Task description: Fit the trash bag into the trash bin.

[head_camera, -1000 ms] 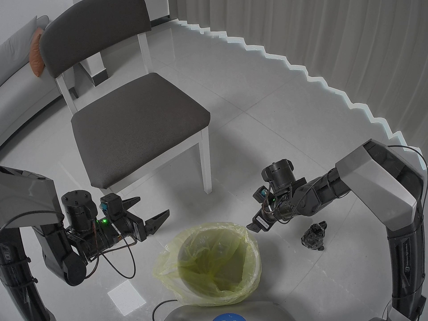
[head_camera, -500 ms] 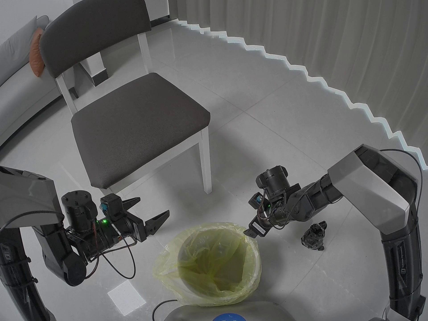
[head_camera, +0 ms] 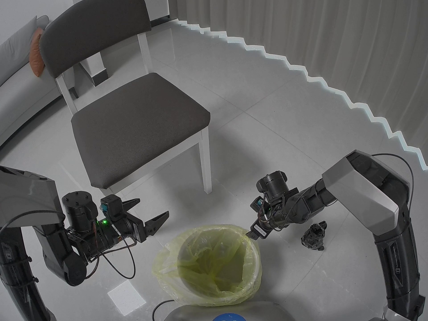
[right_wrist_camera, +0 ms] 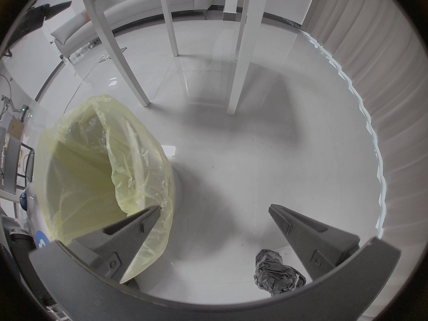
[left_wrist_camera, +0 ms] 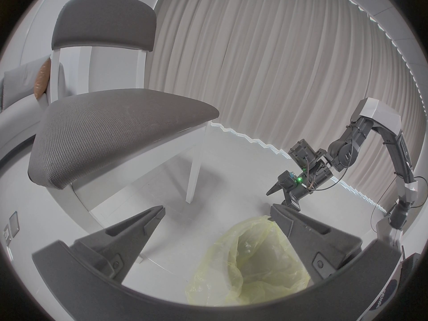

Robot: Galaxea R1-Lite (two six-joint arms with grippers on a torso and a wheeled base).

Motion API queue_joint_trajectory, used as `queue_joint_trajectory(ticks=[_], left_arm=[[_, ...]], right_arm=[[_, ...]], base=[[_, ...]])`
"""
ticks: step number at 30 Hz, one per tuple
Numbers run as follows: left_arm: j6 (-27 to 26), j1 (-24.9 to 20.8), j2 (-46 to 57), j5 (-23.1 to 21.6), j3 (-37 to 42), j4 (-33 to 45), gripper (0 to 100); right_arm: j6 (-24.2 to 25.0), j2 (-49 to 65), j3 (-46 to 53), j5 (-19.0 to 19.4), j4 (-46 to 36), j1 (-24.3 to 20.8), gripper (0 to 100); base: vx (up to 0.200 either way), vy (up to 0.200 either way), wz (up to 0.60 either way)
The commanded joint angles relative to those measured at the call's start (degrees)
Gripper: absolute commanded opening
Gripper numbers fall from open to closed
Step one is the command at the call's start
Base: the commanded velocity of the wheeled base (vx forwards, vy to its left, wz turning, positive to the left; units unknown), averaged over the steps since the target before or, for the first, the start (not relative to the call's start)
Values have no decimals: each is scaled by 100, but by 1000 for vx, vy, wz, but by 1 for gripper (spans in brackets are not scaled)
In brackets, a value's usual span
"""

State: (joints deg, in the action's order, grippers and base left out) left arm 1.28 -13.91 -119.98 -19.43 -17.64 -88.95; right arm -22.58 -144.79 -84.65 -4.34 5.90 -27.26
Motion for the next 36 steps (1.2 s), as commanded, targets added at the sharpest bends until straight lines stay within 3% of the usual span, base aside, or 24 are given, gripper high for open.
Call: queue_joint_trajectory(ticks=[1, 16, 27, 36], left_arm=[[4, 2, -17, 1, 6, -69, 100], [4, 2, -17, 1, 15, -69, 100], [39, 2, 256, 1, 41, -69, 100], [65, 20, 106, 1, -126, -69, 100]], right_arm=[[-1, -155, -8, 3, 8, 1, 100], [34, -129, 98, 3, -10, 89, 100], [201, 1146, 959, 3, -19, 98, 100], [333, 2315, 1636, 100, -54, 783, 100]], base=[[0, 0, 0], [0, 0, 0], [0, 0, 0], [0, 0, 0]])
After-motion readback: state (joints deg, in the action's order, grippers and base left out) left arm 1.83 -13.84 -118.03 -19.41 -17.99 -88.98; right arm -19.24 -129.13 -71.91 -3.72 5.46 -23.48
